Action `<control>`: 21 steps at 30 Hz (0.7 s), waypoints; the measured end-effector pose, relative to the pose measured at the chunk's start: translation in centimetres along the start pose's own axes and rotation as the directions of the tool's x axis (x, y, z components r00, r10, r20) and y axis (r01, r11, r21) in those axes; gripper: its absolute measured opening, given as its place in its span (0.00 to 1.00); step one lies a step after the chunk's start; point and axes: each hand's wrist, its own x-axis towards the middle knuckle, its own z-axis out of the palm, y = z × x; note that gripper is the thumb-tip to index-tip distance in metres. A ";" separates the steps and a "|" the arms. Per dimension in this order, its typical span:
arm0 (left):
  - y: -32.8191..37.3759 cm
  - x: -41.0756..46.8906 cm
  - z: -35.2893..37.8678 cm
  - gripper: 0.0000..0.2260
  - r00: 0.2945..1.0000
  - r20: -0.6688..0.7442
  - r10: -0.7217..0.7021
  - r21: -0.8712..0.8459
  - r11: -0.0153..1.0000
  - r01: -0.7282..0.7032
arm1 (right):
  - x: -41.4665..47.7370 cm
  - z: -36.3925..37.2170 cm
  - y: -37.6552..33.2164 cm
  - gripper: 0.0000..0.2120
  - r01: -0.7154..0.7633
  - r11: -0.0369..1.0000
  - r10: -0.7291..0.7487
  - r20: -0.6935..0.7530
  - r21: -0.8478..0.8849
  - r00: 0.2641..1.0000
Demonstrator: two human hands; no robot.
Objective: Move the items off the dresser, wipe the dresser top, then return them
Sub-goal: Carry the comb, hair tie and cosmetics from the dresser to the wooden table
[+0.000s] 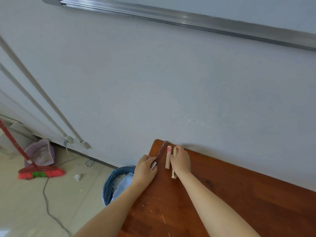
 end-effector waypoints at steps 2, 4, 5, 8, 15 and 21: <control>0.0 0.1 0.0 0.17 1.000 0.002 0.009 -0.003 1.000 -0.009 | 0.4 0.1 -0.2 0.16 -0.004 1.000 0.004 -0.013 -0.018 1.000; 0.0 0.0 0.0 0.16 1.000 -0.002 0.013 -0.011 1.000 -0.013 | 0.7 0.4 -0.5 0.15 0.025 0.999 -0.025 -0.012 -0.028 1.000; 0.0 -0.1 0.0 0.16 1.000 -0.002 0.016 -0.016 1.000 -0.016 | 0.9 0.6 -0.6 0.14 0.046 0.999 -0.046 -0.011 -0.026 0.999; -0.1 -0.2 -0.1 0.17 1.000 0.009 0.024 -0.021 0.999 -0.024 | 1.1 0.9 -0.8 0.13 0.101 0.995 -0.101 0.005 0.010 0.995; -0.3 -0.5 -0.3 0.19 0.997 0.045 0.056 0.006 0.998 -0.056 | -1.1 1.1 0.5 0.22 0.233 0.969 -0.229 0.054 -0.088 0.972; -0.5 -0.1 -0.9 0.20 0.990 0.099 0.101 -0.012 0.995 -0.100 | -2.5 0.6 1.7 0.31 0.217 0.975 -0.202 0.234 -0.040 0.951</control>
